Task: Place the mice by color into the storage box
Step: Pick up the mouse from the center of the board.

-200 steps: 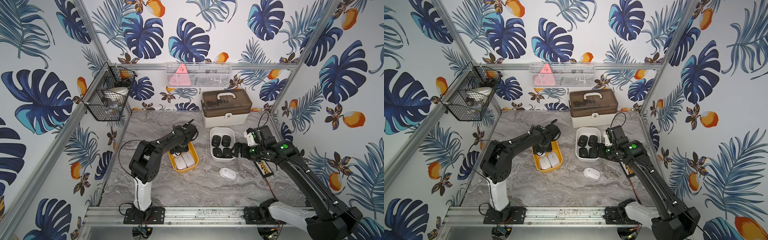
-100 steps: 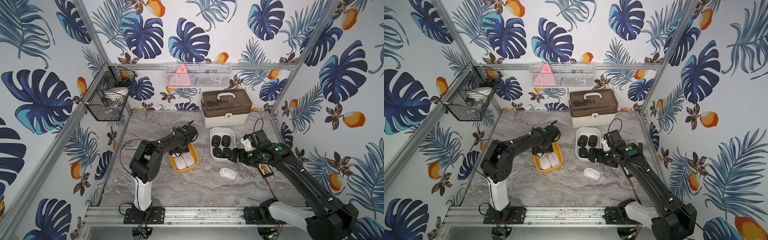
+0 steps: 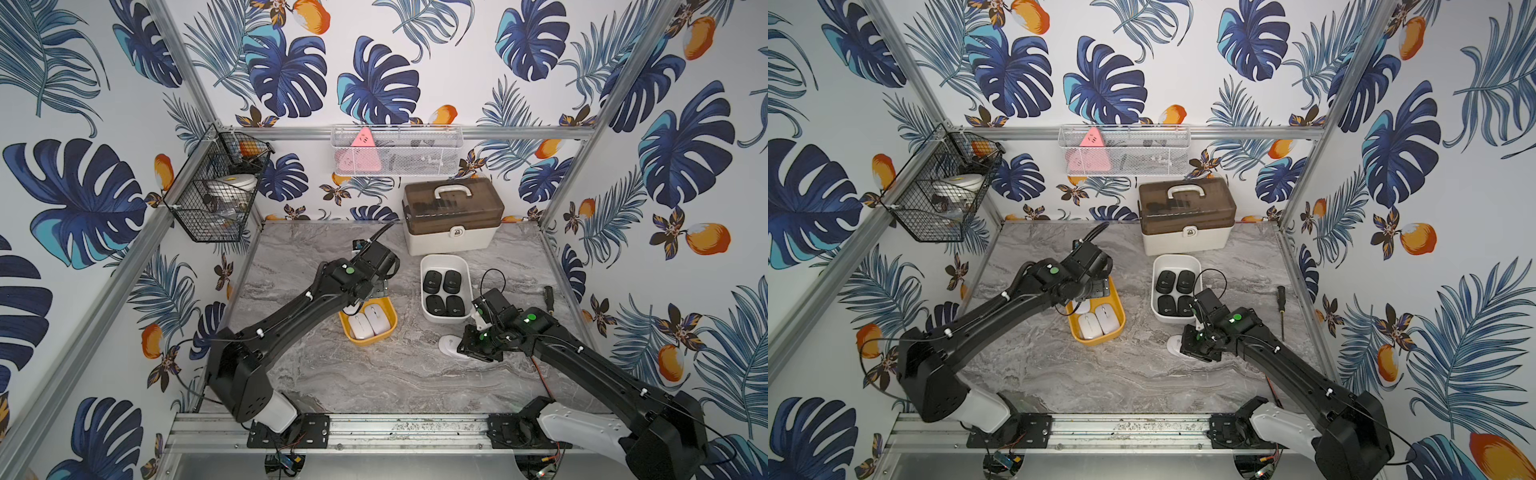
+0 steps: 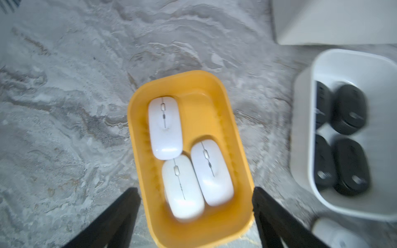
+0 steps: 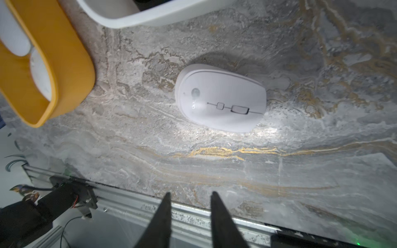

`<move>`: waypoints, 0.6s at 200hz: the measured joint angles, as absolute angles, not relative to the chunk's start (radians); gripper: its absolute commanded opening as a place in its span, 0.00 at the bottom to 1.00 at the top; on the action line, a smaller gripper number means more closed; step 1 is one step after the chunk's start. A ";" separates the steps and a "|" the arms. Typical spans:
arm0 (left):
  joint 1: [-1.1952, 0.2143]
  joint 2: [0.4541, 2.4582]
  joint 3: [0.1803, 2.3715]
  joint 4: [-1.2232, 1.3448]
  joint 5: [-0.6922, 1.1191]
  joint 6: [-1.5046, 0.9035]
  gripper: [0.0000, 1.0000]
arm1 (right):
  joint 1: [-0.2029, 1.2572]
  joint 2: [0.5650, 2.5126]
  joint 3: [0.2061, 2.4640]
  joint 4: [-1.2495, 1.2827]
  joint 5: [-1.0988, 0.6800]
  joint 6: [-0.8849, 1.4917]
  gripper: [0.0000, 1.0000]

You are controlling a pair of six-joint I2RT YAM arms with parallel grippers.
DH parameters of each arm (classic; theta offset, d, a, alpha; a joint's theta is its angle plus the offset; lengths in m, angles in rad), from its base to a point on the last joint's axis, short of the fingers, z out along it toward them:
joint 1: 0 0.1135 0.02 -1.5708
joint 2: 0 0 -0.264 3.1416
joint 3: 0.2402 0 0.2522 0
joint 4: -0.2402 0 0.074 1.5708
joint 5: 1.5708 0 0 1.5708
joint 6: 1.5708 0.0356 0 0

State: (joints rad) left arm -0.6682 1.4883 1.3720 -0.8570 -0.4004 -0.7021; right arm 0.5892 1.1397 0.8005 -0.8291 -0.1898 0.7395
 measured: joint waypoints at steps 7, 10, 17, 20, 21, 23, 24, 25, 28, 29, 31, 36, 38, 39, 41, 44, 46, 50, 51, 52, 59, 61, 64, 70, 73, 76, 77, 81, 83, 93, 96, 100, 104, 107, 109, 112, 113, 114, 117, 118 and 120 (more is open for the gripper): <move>-0.699 1.451 1.348 -0.846 -0.389 -0.689 0.88 | 0.590 1.163 0.790 -0.807 -0.175 0.766 0.00; -0.712 1.434 1.337 -0.845 -0.384 -0.683 0.88 | 0.591 1.172 0.786 -0.797 -0.171 0.771 0.00; -0.744 1.394 1.308 -0.838 -0.369 -0.679 0.88 | 0.591 1.196 0.782 -0.778 -0.148 0.778 0.00; -0.757 1.380 1.296 -0.835 -0.364 -0.678 0.88 | 0.591 1.206 0.782 -0.772 -0.142 0.783 0.00; -0.760 1.377 1.293 -0.834 -0.363 -0.678 0.88 | 0.591 1.211 0.782 -0.767 -0.139 0.786 0.00; -0.767 1.367 1.285 -0.835 -0.359 -0.678 0.88 | 0.591 1.218 0.782 -0.760 -0.136 0.790 0.00; -0.773 1.359 1.279 -0.835 -0.356 -0.678 0.88 | 0.590 1.221 0.782 -0.757 -0.136 0.792 0.00; -0.776 1.355 1.276 -0.835 -0.355 -0.678 0.88 | 0.590 1.226 0.782 -0.752 -0.135 0.795 0.00; -0.786 1.342 1.265 -0.834 -0.351 -0.678 0.88 | 0.589 1.235 0.782 -0.743 -0.133 0.797 0.00; -0.789 1.339 1.262 -0.834 -0.350 -0.678 0.88 | 0.588 1.238 0.782 -0.741 -0.132 0.798 0.00; -0.796 1.329 1.254 -0.835 -0.345 -0.678 0.88 | 0.588 1.246 0.782 -0.733 -0.130 0.800 0.00; -0.813 1.310 1.238 -0.834 -0.340 -0.678 0.88 | 0.588 1.263 0.784 -0.720 -0.124 0.800 0.00; -0.823 1.300 1.231 -0.836 -0.339 -0.679 0.88 | 0.588 1.271 0.786 -0.716 -0.120 0.801 0.00; -0.826 1.297 1.229 -0.836 -0.339 -0.679 0.88 | 0.589 1.276 0.787 -0.713 -0.118 0.801 0.00; -0.835 1.288 1.222 -0.836 -0.340 -0.679 0.88 | 0.589 1.283 0.788 -0.709 -0.116 0.802 0.00; -0.847 1.277 1.215 -0.837 -0.339 -0.679 0.88 | 0.589 1.294 0.791 -0.701 -0.110 0.809 0.00; -0.855 1.269 1.210 -0.837 -0.340 -0.679 0.88 | 0.589 1.301 0.793 -0.697 -0.110 0.812 0.00; -0.871 1.255 1.202 -0.837 -0.338 -0.679 0.88 | 0.588 1.313 0.796 -0.690 -0.107 0.811 0.00; -0.877 1.250 1.200 -0.837 -0.337 -0.679 0.88 | 0.588 1.318 0.798 -0.688 -0.105 0.811 0.00; -0.880 1.248 1.198 -0.837 -0.337 -0.679 0.88 | 0.588 1.320 0.799 -0.686 -0.104 0.811 0.00; -0.907 1.224 1.187 -0.838 -0.336 -0.679 0.88 | 0.586 1.341 0.805 -0.674 -0.092 0.811 0.00; -0.912 1.220 1.184 -0.838 -0.336 -0.679 0.88 | 0.586 1.346 0.806 -0.670 -0.090 0.811 0.00; -0.922 1.211 1.181 -0.839 -0.334 -0.679 0.88 | 0.585 1.354 0.808 -0.665 -0.087 0.811 0.00; -0.936 1.196 1.176 -0.839 -0.332 -0.678 0.88 | 0.581 1.367 0.810 -0.654 -0.083 0.811 0.00; -0.942 1.189 1.173 -0.839 -0.333 -0.678 0.88 | 0.575 1.374 0.811 -0.650 -0.082 0.811 0.00; -0.947 1.183 1.171 -0.839 -0.333 -0.678 0.88 | 0.570 1.379 0.812 -0.646 -0.084 0.810 0.00; -0.949 1.182 1.171 -0.839 -0.333 -0.678 0.88 | 0.567 1.382 0.812 -0.644 -0.084 0.810 0.00; -0.958 1.173 1.169 -0.842 -0.336 -0.678 0.88 | 0.559 1.389 0.814 -0.638 -0.082 0.813 0.00; -0.962 1.169 1.168 -0.843 -0.337 -0.678 0.88 | 0.556 1.392 0.814 -0.636 -0.078 0.813 0.00; -0.981 1.151 1.165 -0.847 -0.337 -0.678 0.88 | 0.540 1.405 0.821 -0.629 -0.060 0.813 0.00; -0.985 1.147 1.165 -0.850 -0.337 -0.678 0.88 | 0.536 1.409 0.823 -0.625 -0.056 0.812 0.00; -0.992 1.139 1.165 -0.854 -0.337 -0.677 0.88 | 0.532 1.413 0.826 -0.621 -0.054 0.810 0.00; -0.996 1.134 1.165 -0.856 -0.337 -0.675 0.88 | 0.530 1.418 0.830 -0.617 -0.054 0.810 0.00; -0.998 1.130 1.165 -0.858 -0.337 -0.674 0.88 | 0.529 1.420 0.833 -0.615 -0.054 0.810 0.00; -0.999 1.127 1.165 -0.859 -0.338 -0.674 0.88 | 0.529 1.423 0.834 -0.613 -0.054 0.810 0.00; -1.000 1.123 1.166 -0.862 -0.340 -0.674 0.88 | 0.528 1.426 0.837 -0.610 -0.054 0.809 0.00; -1.000 1.122 1.166 -0.863 -0.341 -0.674 0.88 | 0.527 1.427 0.838 -0.609 -0.054 0.809 0.00; -1.000 1.121 1.166 -0.863 -0.342 -0.674 0.88 | 0.526 1.428 0.838 -0.609 -0.054 0.808 0.00; -1.000 1.118 1.166 -0.866 -0.344 -0.673 0.88 | 0.524 1.431 0.840 -0.607 -0.054 0.804 0.00; -1.000 1.118 1.166 -0.867 -0.344 -0.673 0.88 | 0.524 1.432 0.841 -0.607 -0.054 0.803 0.00; -1.000 1.116 1.166 -0.868 -0.345 -0.672 0.88 | 0.522 1.435 0.842 -0.606 -0.054 0.800 0.00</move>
